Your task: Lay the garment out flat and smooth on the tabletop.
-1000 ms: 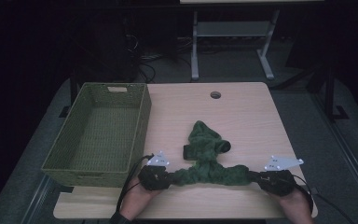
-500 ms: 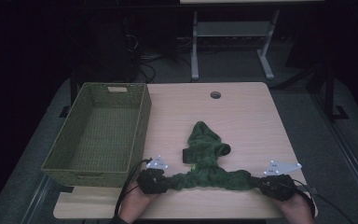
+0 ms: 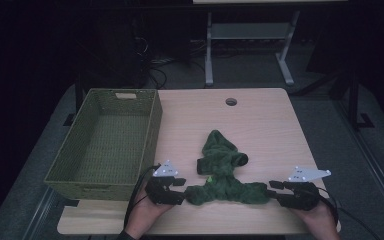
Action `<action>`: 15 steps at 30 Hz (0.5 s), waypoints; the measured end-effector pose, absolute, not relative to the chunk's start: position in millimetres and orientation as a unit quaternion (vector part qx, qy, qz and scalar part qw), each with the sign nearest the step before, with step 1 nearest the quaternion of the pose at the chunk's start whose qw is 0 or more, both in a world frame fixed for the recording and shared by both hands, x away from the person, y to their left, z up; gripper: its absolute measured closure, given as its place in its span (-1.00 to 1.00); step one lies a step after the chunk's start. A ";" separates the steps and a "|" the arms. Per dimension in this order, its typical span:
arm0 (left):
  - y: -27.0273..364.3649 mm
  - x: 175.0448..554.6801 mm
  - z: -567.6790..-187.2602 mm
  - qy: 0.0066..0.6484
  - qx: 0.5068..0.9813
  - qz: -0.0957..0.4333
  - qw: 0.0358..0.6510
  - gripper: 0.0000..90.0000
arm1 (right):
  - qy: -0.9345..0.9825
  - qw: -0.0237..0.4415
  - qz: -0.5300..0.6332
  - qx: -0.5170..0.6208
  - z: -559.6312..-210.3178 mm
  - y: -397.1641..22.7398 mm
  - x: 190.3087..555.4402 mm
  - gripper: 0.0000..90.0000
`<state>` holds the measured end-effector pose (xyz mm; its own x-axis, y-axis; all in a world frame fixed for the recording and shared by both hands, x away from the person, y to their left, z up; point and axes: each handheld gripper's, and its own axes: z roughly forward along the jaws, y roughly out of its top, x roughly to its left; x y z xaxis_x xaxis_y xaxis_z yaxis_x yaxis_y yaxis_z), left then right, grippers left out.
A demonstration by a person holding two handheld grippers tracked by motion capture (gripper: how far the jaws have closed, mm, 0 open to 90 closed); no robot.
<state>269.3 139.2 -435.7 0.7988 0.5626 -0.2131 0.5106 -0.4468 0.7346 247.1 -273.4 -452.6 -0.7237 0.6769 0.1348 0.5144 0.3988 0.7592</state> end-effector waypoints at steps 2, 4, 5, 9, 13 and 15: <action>137.2 272.3 -430.8 0.319 0.846 0.036 0.427 -0.02 | 0.827 0.102 0.419 0.361 -448.9 -273.9 250.7 0.27; 133.7 277.9 -427.1 0.323 0.842 0.044 0.431 -0.01 | 0.824 0.104 0.424 0.361 -445.7 -272.5 256.2 0.27; 132.3 279.8 -426.2 0.323 0.840 0.046 0.434 0.00 | 0.824 0.106 0.422 0.362 -443.8 -270.5 259.8 0.25; 123.3 292.7 -424.0 0.329 0.839 0.054 0.431 0.04 | 0.824 0.114 0.426 0.357 -438.7 -263.9 272.8 0.24; 116.0 309.9 -422.9 0.332 0.838 0.061 0.429 0.09 | 0.822 0.116 0.426 0.359 -434.2 -257.9 288.5 0.24; 113.3 317.2 -422.3 0.333 0.837 0.065 0.429 0.10 | 0.821 0.118 0.430 0.358 -432.3 -255.2 295.6 0.24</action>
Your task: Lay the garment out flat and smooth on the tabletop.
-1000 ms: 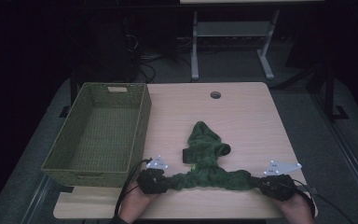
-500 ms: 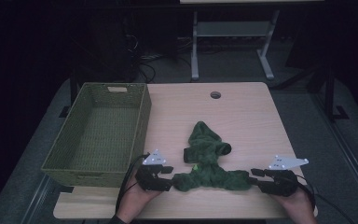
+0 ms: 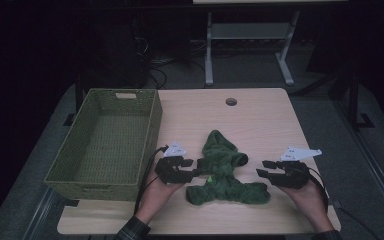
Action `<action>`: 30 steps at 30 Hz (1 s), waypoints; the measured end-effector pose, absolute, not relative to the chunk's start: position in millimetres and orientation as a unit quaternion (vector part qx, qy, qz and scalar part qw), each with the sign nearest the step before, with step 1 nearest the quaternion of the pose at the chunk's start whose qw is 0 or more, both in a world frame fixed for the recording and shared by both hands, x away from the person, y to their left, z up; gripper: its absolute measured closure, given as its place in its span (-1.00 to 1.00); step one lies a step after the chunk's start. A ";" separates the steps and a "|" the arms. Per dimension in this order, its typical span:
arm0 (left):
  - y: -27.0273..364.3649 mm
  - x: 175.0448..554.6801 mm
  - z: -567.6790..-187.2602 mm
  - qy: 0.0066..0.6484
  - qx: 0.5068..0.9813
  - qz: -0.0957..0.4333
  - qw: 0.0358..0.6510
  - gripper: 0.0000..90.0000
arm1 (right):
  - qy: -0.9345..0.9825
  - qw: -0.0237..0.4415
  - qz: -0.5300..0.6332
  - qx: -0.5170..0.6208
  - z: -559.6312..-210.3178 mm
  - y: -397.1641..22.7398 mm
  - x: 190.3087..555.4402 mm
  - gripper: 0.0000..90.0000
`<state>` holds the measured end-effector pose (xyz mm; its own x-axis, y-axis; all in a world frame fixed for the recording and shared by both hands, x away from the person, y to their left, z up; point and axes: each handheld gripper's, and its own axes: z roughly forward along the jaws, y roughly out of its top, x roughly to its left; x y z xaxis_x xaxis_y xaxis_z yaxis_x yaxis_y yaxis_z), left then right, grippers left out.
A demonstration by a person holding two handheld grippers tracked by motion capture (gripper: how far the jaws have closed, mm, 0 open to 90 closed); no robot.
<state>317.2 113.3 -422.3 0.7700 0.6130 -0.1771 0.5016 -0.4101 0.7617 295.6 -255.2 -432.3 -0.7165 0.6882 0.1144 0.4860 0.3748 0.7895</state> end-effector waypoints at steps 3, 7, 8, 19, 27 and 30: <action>109.7 327.9 -422.7 0.332 0.837 0.070 0.430 0.11 | 0.819 0.119 0.435 0.354 -428.5 -249.1 303.8 0.24; 106.8 336.1 -428.1 0.330 0.840 0.060 0.426 0.06 | 0.823 0.116 0.435 0.348 -427.6 -241.9 312.8 0.23; 106.6 337.5 -429.5 0.327 0.844 0.060 0.422 0.04 | 0.822 0.112 0.437 0.346 -428.5 -240.0 315.9 0.23; 97.0 348.6 -451.5 0.305 0.863 0.046 0.400 0.28 | 0.833 0.090 0.418 0.351 -446.3 -223.3 335.6 0.52; 96.2 350.2 -445.3 0.284 0.874 0.063 0.389 0.84 | 0.835 0.101 0.418 0.344 -443.4 -225.9 336.1 0.89; 102.9 350.5 -438.9 0.297 0.865 0.082 0.395 0.85 | 0.829 0.109 0.423 0.349 -439.8 -234.6 336.2 0.91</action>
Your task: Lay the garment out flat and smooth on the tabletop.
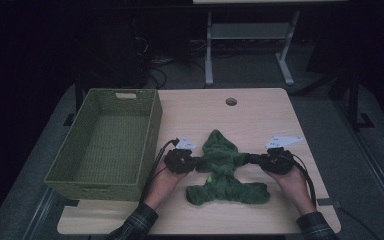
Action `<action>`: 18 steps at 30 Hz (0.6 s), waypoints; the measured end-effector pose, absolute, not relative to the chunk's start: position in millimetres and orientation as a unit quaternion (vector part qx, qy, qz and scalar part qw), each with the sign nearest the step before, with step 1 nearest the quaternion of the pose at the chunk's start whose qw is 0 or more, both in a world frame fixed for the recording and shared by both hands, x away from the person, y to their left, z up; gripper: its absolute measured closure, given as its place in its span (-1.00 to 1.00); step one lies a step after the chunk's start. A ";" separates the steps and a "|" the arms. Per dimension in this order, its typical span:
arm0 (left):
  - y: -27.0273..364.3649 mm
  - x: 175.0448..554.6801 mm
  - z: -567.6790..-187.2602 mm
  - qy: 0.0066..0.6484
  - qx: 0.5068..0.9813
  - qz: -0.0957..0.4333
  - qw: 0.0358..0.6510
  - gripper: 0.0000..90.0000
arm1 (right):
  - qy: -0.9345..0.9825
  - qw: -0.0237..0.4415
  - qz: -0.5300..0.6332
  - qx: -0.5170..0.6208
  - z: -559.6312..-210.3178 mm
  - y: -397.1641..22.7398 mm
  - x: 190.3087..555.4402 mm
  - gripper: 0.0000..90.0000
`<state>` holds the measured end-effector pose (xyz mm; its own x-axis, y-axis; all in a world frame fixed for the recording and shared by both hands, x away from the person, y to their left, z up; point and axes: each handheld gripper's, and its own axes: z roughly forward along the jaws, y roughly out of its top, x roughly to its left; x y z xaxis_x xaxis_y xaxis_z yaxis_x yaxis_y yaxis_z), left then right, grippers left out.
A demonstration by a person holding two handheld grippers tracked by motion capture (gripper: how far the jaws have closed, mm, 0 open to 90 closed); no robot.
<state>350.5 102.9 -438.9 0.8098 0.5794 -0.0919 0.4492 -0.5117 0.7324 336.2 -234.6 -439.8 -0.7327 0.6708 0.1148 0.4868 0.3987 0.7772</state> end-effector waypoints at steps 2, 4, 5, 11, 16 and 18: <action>106.4 350.7 -436.3 0.304 0.859 0.093 0.400 0.86 | 0.827 0.113 0.419 0.357 -437.1 -240.5 337.2 0.92; 107.8 350.9 -434.5 0.310 0.857 0.106 0.398 0.87 | 0.824 0.119 0.420 0.360 -435.0 -244.5 338.3 0.93; 107.8 351.1 -434.3 0.312 0.855 0.114 0.398 0.87 | 0.823 0.120 0.421 0.362 -434.4 -246.2 339.4 0.93; 102.2 357.2 -449.8 0.319 0.866 0.115 0.368 0.86 | 0.835 0.123 0.389 0.370 -449.2 -242.6 348.5 0.93; 101.3 361.4 -457.8 0.325 0.870 0.100 0.356 0.86 | 0.843 0.109 0.368 0.377 -463.6 -240.8 353.7 0.93; 100.3 361.1 -459.0 0.326 0.871 0.093 0.356 0.82 | 0.843 0.104 0.366 0.380 -466.7 -239.3 353.6 0.93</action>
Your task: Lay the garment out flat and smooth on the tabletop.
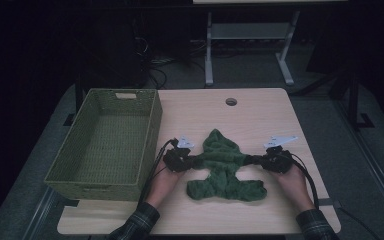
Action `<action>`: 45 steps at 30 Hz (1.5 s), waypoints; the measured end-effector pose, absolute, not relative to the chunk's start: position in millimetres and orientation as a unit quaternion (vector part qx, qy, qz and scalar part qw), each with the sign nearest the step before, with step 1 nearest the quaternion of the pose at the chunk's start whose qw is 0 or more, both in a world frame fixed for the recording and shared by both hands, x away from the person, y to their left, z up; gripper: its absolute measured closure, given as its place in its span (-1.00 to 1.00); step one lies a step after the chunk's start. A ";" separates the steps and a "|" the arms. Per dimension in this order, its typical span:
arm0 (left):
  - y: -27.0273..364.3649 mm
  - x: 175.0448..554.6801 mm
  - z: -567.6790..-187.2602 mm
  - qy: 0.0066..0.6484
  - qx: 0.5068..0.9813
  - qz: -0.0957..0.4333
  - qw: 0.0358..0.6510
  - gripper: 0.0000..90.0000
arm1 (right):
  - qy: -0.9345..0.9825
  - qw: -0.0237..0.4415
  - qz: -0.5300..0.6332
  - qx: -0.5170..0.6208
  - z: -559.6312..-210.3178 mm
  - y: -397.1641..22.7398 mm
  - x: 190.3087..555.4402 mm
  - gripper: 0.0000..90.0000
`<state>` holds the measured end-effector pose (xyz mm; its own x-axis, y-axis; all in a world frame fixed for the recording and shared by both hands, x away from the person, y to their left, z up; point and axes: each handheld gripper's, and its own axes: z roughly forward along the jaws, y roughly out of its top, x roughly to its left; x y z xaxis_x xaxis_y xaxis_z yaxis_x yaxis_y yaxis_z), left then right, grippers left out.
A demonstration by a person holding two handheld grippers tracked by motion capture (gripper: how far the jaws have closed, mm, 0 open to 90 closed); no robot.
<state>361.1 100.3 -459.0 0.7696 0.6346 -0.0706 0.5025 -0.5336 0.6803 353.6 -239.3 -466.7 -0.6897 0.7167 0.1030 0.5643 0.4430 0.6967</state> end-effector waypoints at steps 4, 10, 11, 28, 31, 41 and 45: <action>100.9 360.1 -455.0 0.330 0.868 0.092 0.359 0.48 | 0.844 0.102 0.366 0.380 -468.0 -238.7 353.7 0.75; 108.1 357.4 -435.7 0.334 0.852 0.097 0.392 0.19 | 0.829 0.098 0.395 0.383 -453.9 -249.1 349.1 0.40; 108.5 357.7 -431.7 0.334 0.848 0.097 0.399 0.18 | 0.827 0.101 0.397 0.385 -449.7 -250.5 347.9 0.40; 92.4 405.7 -424.1 0.342 0.845 0.093 0.401 0.14 | 0.813 0.101 0.425 0.385 -430.0 -243.3 383.4 0.37; 89.9 411.8 -426.3 0.342 0.847 0.091 0.397 0.11 | 0.815 0.102 0.424 0.381 -428.9 -235.8 393.2 0.37; 84.7 429.2 -433.1 0.339 0.853 0.086 0.388 0.06 | 0.831 0.074 0.407 0.371 -430.1 -211.4 420.5 0.38; 82.3 431.6 -435.8 0.338 0.854 0.082 0.388 0.06 | 0.841 0.061 0.391 0.369 -437.9 -201.0 429.1 0.38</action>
<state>431.6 82.3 -435.8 0.7584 0.6404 -0.1212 0.5123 -0.4708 0.7182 429.1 -201.0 -437.9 -0.7204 0.6682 0.1858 0.5725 0.4218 0.7030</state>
